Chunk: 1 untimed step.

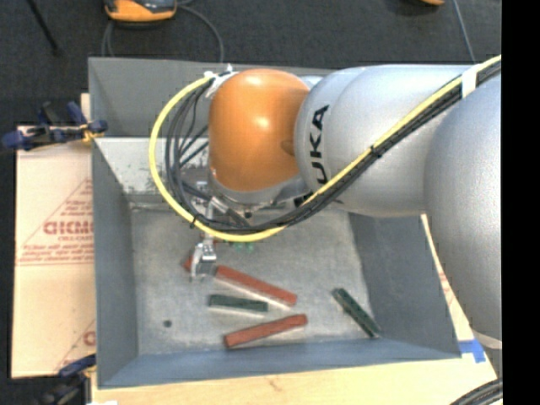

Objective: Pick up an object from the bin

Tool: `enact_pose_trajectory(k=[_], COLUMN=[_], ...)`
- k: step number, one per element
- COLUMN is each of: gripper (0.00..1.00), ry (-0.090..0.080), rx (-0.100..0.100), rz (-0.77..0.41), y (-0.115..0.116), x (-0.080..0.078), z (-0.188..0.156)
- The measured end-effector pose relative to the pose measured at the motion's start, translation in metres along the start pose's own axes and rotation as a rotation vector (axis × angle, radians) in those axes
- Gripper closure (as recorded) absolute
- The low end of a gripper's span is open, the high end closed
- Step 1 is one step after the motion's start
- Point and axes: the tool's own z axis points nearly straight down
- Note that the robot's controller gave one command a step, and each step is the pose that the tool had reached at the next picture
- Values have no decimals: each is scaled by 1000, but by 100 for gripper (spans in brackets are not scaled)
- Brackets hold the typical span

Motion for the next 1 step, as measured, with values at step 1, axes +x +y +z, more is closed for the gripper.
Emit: enact_pose_trajectory(k=[1], gripper=[0], ry=[-7], rx=[-1], rz=[3], y=[-1], x=[-2], z=[-3])
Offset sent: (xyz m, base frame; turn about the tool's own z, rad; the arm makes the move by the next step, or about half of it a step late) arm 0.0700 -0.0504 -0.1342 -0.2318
